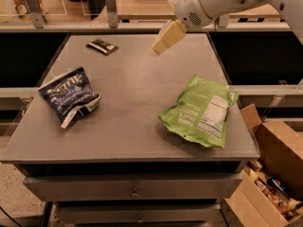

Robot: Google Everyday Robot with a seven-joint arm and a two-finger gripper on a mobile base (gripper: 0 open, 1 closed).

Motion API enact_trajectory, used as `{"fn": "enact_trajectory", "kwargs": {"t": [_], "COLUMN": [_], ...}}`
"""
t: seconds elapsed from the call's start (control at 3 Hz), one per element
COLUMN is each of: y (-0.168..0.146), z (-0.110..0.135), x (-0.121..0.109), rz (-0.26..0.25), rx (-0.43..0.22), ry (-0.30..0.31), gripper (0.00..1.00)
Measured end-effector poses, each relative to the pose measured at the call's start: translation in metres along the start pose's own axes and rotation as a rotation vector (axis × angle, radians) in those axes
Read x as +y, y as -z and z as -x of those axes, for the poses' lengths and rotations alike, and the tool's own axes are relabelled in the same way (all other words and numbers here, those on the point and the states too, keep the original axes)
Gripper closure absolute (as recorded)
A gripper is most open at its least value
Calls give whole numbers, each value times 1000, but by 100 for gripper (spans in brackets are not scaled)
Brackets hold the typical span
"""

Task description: Move rxbar chocolate near blue chip bag

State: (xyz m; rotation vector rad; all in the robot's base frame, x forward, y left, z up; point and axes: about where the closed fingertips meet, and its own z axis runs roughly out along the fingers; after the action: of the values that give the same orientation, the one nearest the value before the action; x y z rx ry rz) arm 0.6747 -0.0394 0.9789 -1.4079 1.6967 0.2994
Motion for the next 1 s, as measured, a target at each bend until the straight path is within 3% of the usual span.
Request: {"fn": "enact_trajectory", "kwargs": {"t": [0.33, 1.0], "y": [0, -57], "z": [0, 1], "x": [0, -20], "rz": [0, -9], "rx": [0, 41], "ry": [0, -75], "gripper": [0, 0]}}
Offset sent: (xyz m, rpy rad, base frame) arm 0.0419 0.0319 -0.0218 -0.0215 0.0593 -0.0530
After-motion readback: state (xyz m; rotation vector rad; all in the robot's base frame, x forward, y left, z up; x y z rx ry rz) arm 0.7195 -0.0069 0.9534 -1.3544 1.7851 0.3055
